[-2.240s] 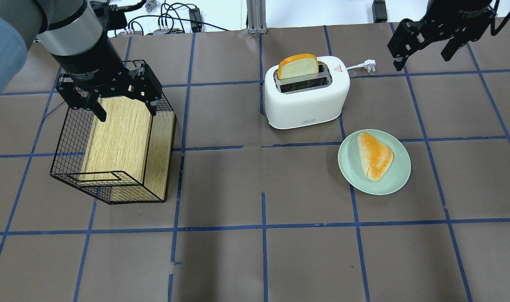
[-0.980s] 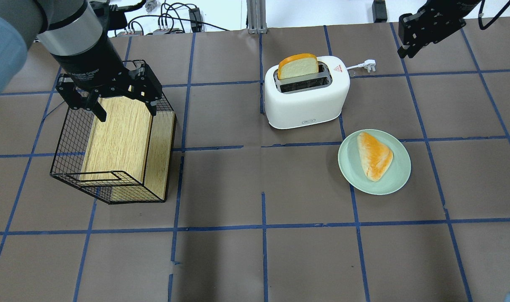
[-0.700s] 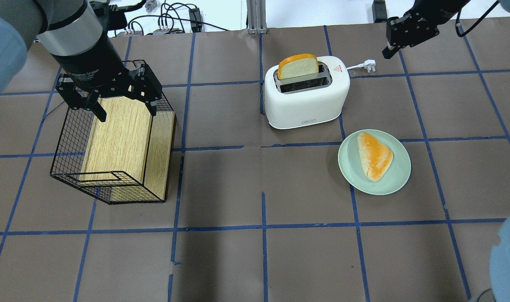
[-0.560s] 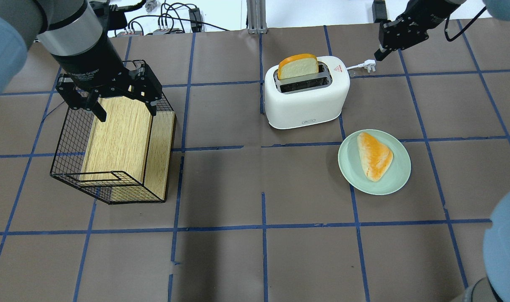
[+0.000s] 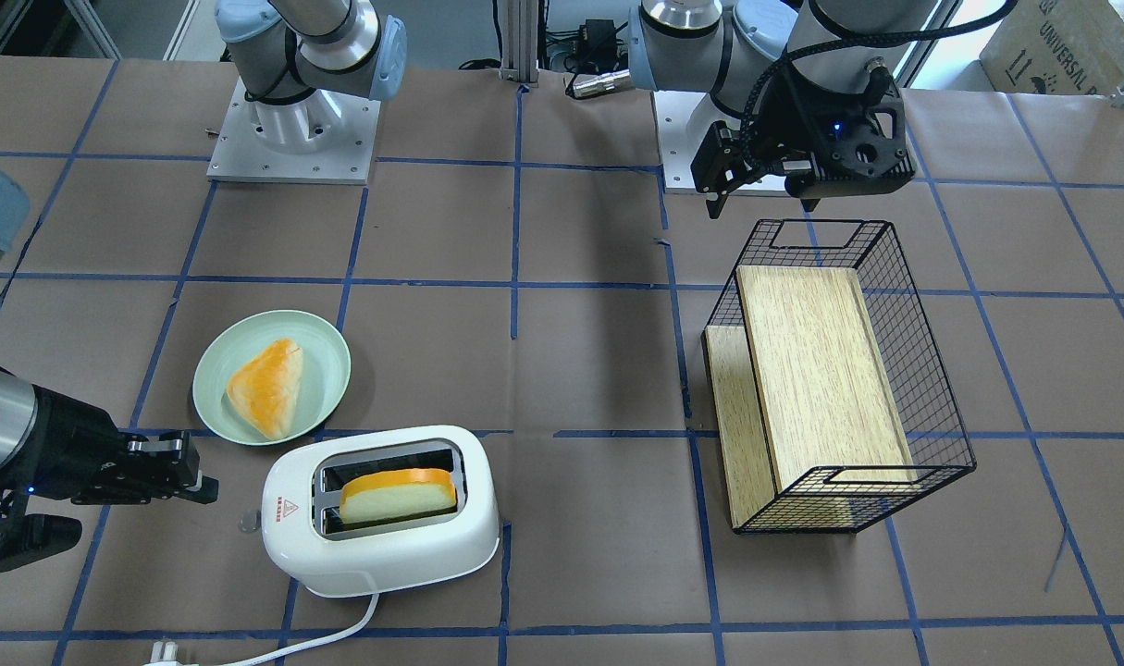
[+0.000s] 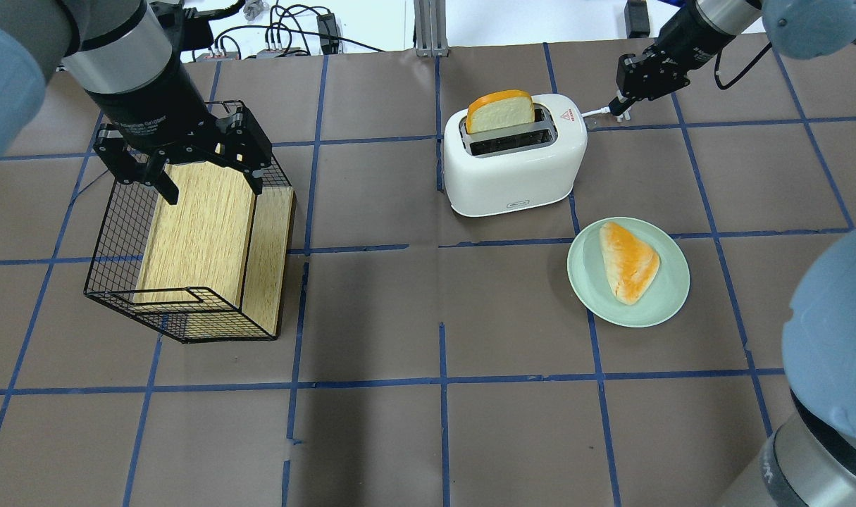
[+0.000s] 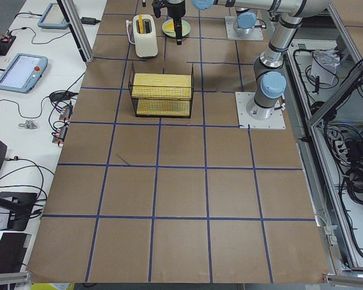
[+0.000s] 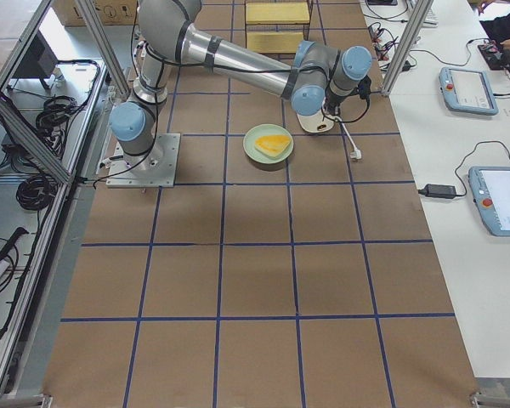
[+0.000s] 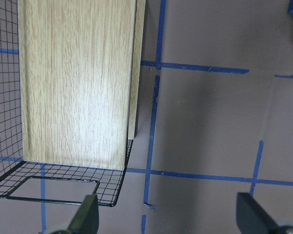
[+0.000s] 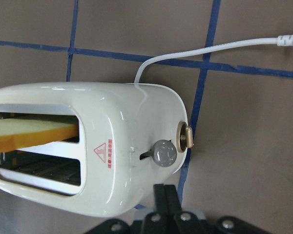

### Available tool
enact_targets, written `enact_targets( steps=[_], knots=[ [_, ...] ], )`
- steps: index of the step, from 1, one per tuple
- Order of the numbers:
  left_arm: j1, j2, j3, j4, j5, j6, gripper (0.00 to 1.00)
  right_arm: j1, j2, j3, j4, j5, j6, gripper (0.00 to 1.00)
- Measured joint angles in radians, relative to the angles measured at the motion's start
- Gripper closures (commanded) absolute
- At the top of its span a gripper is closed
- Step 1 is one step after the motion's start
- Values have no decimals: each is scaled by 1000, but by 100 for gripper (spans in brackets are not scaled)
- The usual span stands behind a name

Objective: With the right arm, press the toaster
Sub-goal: 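Push the toaster lever down with the right gripper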

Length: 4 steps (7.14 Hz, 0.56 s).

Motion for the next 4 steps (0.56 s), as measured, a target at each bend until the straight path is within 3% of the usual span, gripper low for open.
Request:
enact_targets(
  steps=[4],
  knots=[
    [0, 0, 0, 0, 0, 0, 0, 9, 46, 2, -12, 1, 1, 97]
  ],
)
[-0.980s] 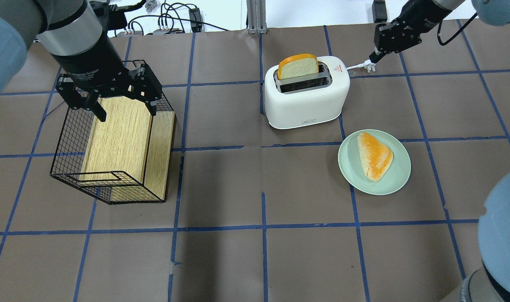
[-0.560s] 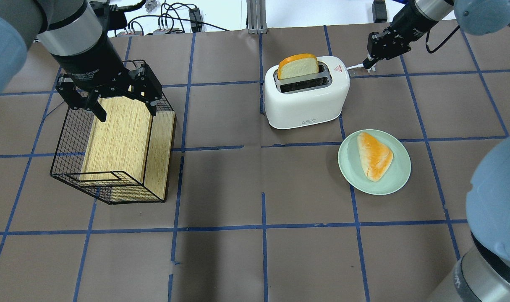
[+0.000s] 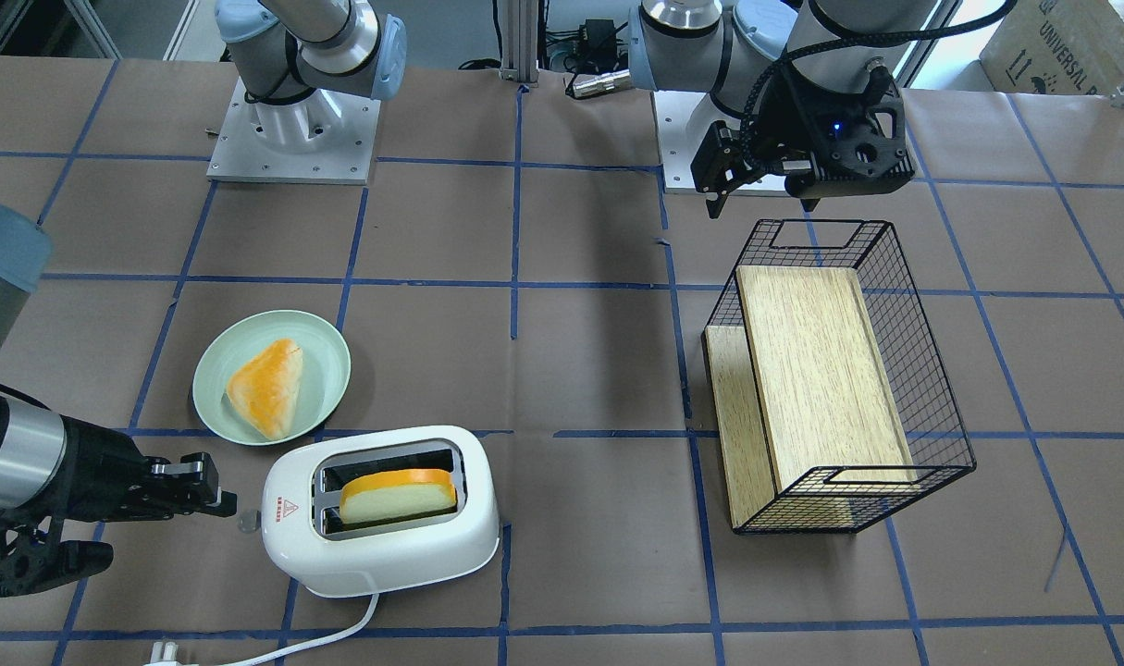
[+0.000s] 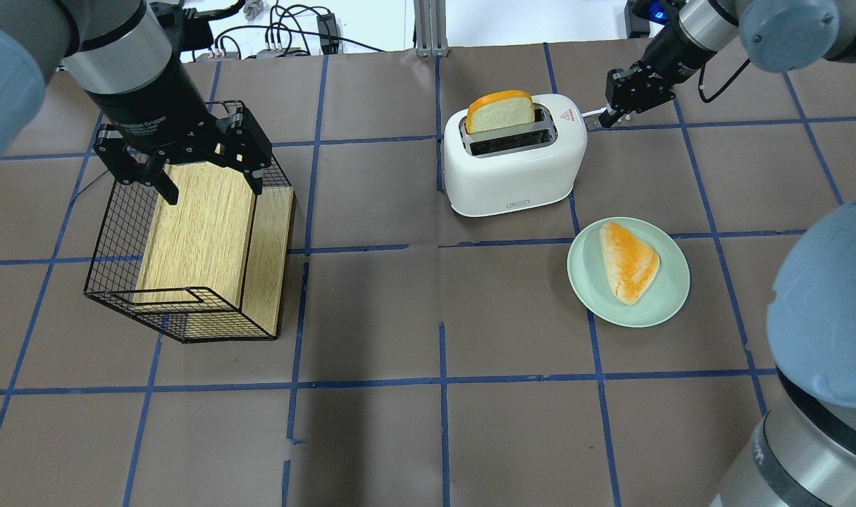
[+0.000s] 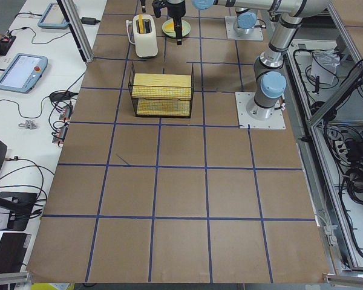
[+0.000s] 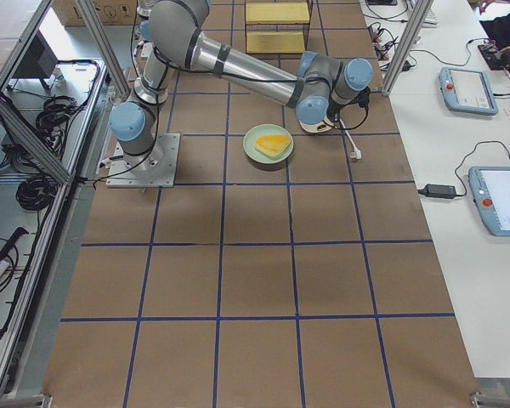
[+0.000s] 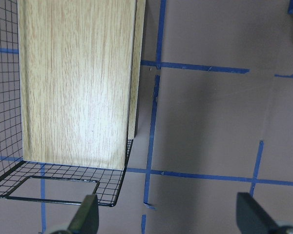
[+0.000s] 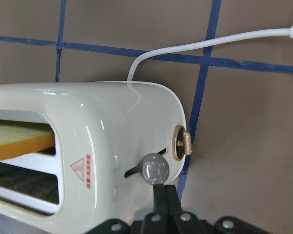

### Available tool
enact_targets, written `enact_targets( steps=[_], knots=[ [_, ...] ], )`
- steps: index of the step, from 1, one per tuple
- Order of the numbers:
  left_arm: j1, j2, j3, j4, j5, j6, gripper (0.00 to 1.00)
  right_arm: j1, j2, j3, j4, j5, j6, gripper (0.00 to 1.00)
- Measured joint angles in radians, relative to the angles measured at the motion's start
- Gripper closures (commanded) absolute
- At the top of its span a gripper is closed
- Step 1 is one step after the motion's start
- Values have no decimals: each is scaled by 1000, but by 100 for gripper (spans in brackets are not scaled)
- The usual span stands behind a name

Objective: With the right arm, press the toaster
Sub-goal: 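Push the toaster lever down with the right gripper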

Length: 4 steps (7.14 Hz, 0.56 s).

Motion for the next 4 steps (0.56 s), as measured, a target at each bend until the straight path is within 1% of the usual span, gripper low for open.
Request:
enact_targets(
  steps=[4],
  knots=[
    [0, 0, 0, 0, 0, 0, 0, 2, 21, -20, 1, -2, 0, 97]
  ],
)
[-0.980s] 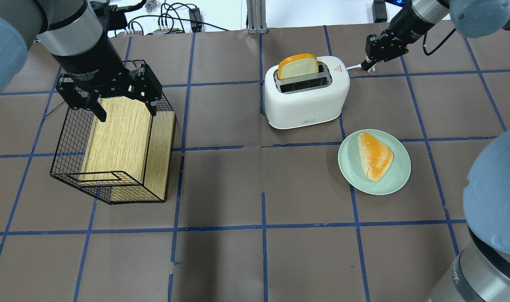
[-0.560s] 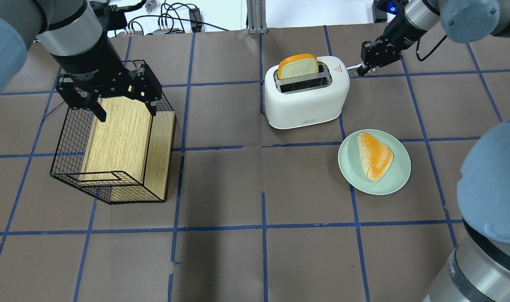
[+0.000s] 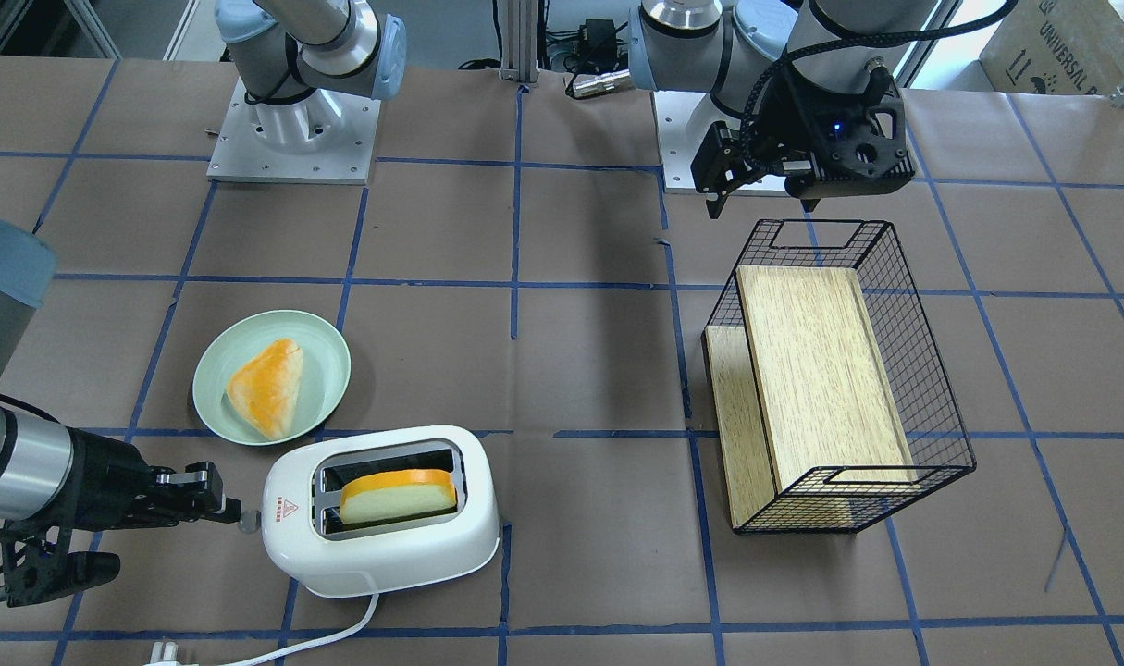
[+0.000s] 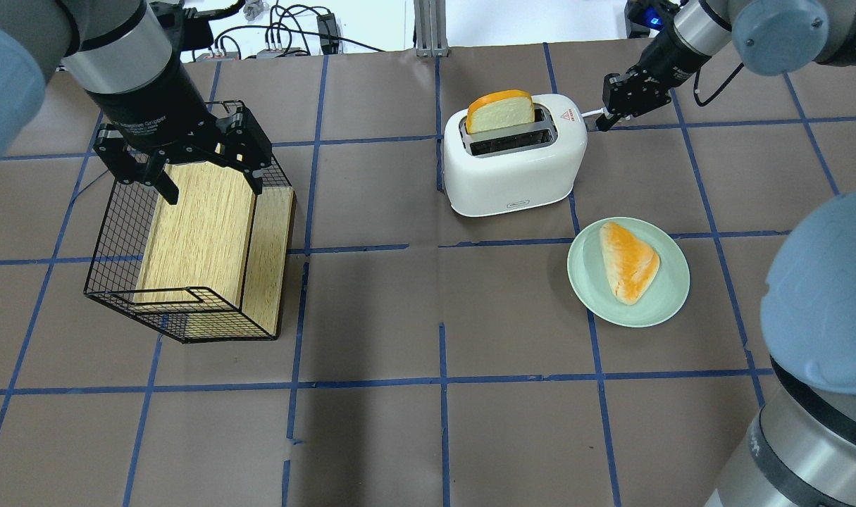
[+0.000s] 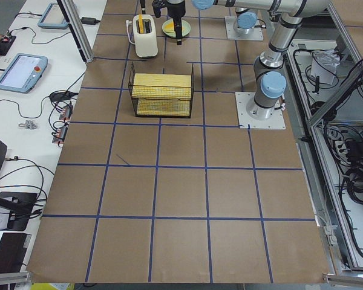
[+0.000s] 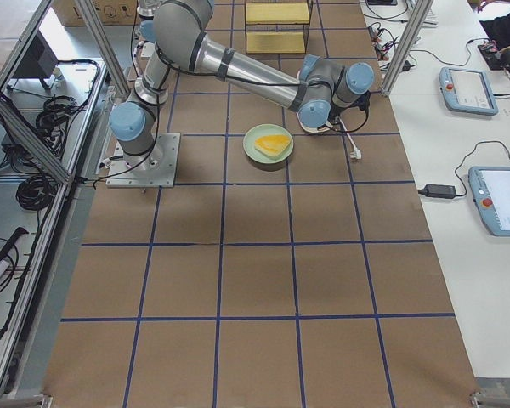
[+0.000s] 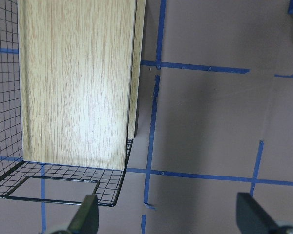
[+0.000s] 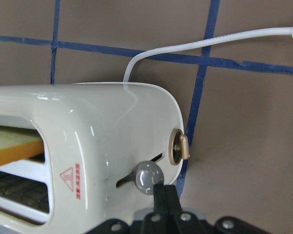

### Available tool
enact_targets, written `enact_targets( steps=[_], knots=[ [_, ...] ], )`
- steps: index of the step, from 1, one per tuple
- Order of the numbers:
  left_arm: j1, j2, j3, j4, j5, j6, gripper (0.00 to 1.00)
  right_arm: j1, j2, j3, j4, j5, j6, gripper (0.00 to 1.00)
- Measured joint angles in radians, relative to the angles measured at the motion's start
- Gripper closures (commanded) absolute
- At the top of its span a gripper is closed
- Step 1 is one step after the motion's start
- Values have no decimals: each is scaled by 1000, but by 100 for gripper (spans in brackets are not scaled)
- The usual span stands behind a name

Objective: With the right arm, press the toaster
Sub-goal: 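Push the toaster lever down with the right gripper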

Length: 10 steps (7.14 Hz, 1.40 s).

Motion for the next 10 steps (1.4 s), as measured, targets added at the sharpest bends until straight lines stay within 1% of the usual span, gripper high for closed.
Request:
enact_targets(
  steps=[3, 10],
  knots=[
    [0, 0, 0, 0, 0, 0, 0, 11, 30, -45, 9, -3, 3, 97],
    [0, 0, 0, 0, 0, 0, 0, 13, 84, -41, 12, 1, -2, 97]
  ],
)
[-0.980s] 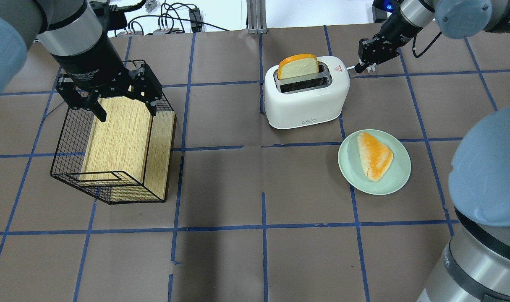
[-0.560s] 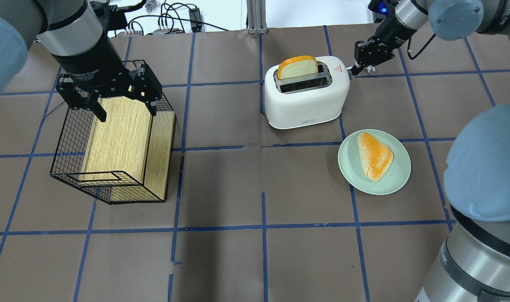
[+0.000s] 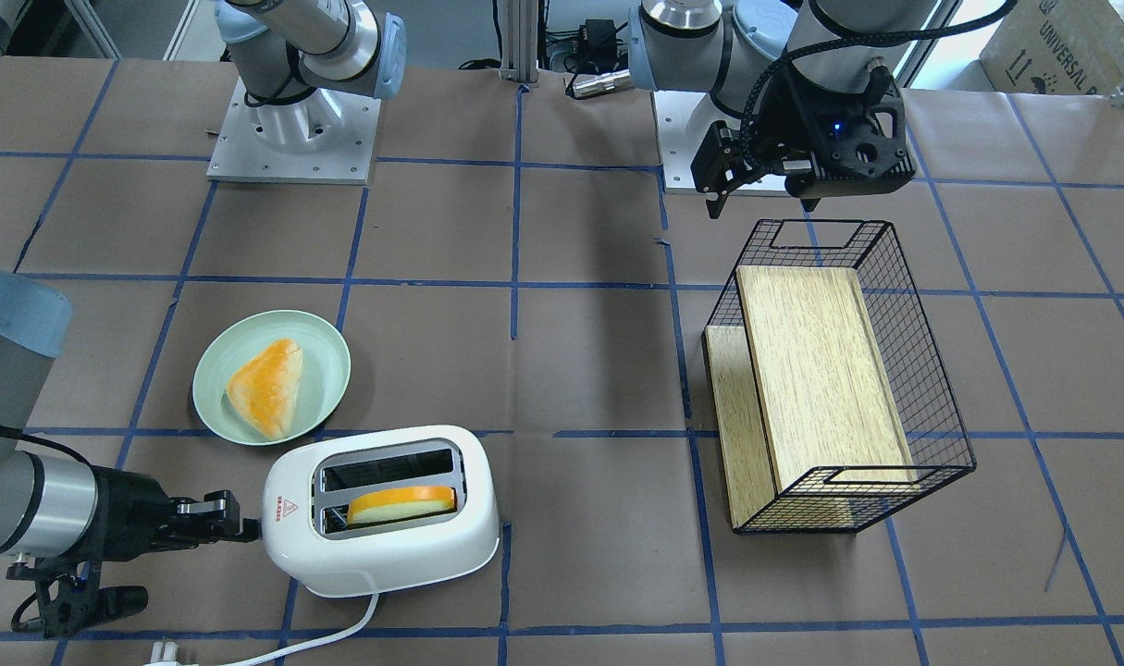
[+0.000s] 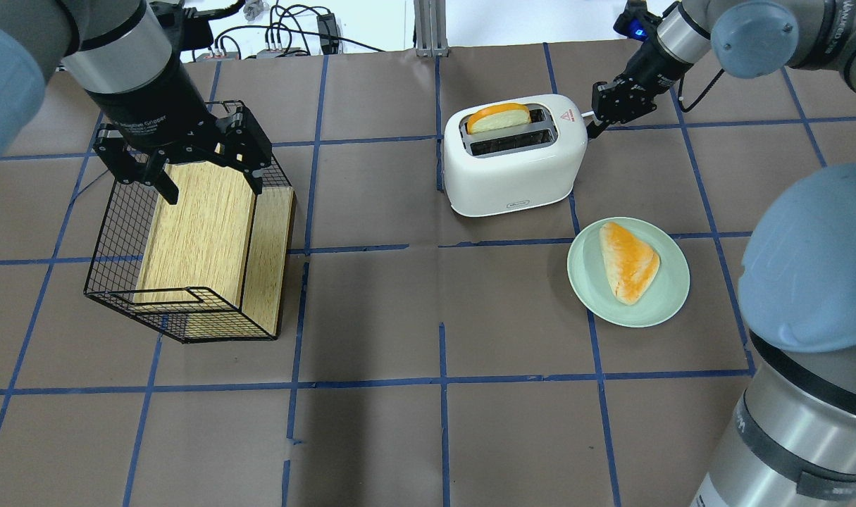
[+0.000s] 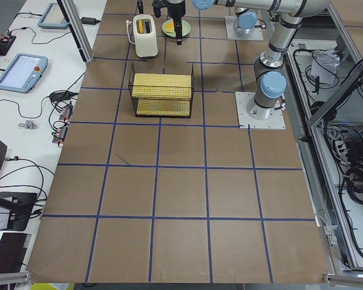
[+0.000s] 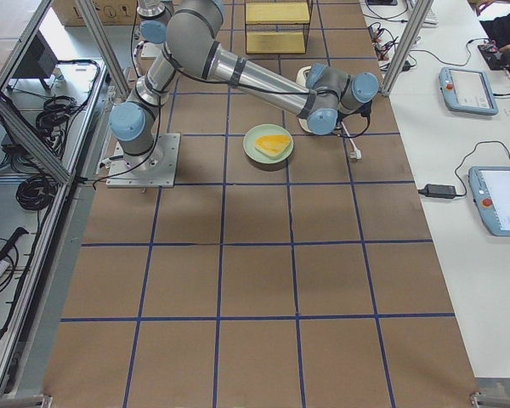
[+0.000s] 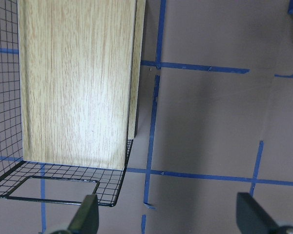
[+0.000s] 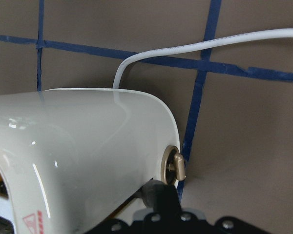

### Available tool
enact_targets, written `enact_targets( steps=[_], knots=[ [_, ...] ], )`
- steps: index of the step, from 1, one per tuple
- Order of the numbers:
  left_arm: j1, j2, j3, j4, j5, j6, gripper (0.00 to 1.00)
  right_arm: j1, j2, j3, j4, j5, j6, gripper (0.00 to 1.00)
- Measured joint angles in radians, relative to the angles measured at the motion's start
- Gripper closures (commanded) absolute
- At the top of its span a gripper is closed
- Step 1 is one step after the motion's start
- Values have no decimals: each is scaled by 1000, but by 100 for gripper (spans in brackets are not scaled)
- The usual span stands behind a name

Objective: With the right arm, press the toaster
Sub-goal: 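Push the toaster lever down with the right gripper, then lift the right gripper up and away from the toaster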

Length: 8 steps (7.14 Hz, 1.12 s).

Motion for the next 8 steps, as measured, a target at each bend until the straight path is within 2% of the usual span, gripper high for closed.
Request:
enact_targets(
  steps=[4, 5, 6, 7, 8],
  knots=[
    [0, 0, -1, 0, 0, 0, 0, -4, 15, 4, 2, 0, -1, 97],
    [0, 0, -1, 0, 0, 0, 0, -5, 21, 3, 2, 0, -1, 89],
    [0, 0, -1, 0, 0, 0, 0, -4, 19, -1, 2, -6, 5, 6],
    [0, 0, -1, 0, 0, 0, 0, 0, 1, -12, 1, -45, 19, 0],
    [0, 0, -1, 0, 0, 0, 0, 15, -34, -31, 1, -132, 35, 0]
  ],
)
